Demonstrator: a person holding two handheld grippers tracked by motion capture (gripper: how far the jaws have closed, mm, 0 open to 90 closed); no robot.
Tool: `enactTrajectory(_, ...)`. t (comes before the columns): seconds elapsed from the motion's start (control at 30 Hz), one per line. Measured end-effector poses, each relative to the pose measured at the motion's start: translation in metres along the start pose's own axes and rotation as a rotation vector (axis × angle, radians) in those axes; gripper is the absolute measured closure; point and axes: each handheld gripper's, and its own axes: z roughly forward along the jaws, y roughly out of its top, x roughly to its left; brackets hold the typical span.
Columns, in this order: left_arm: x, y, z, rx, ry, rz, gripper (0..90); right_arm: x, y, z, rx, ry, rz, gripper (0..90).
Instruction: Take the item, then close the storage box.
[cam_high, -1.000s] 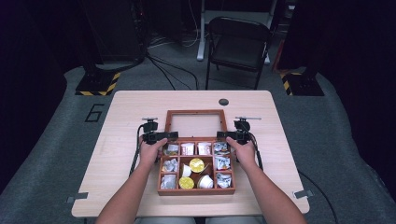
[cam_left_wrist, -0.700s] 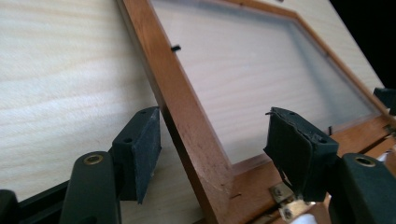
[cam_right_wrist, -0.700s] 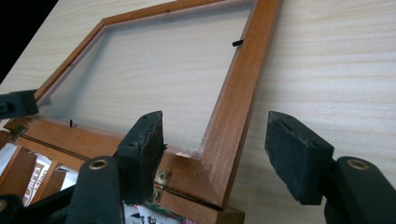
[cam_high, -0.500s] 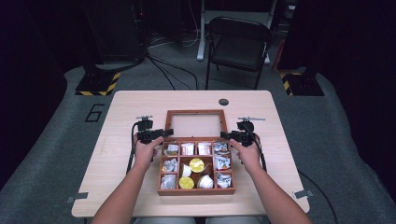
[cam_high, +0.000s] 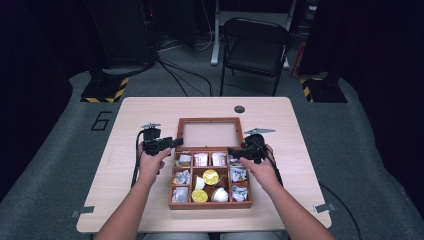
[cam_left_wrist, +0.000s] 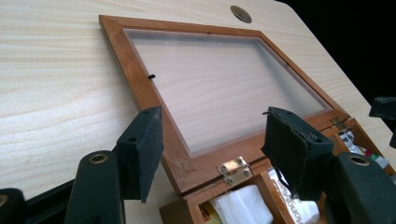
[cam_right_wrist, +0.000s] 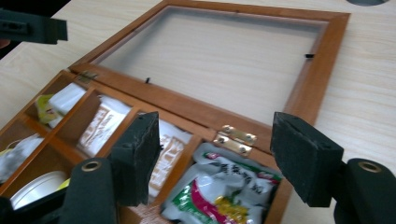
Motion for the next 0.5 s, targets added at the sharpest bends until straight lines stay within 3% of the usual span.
enactTrajectory(0.33,-0.010,0.001,-0.010,-0.020,-0.043,0.039,37.4,0.027,-0.006,-0.002,0.045,0.047,-0.104,39.8)
enactTrajectory(0.43,-0.012,0.001,-0.013,-0.037,-0.047,0.020,37.3,0.037,-0.008,-0.001,0.053,0.052,-0.137,39.8)
enactTrajectory(0.5,-0.012,0.001,-0.015,-0.035,-0.046,0.033,37.3,0.042,-0.011,0.000,0.052,0.073,-0.138,39.7)
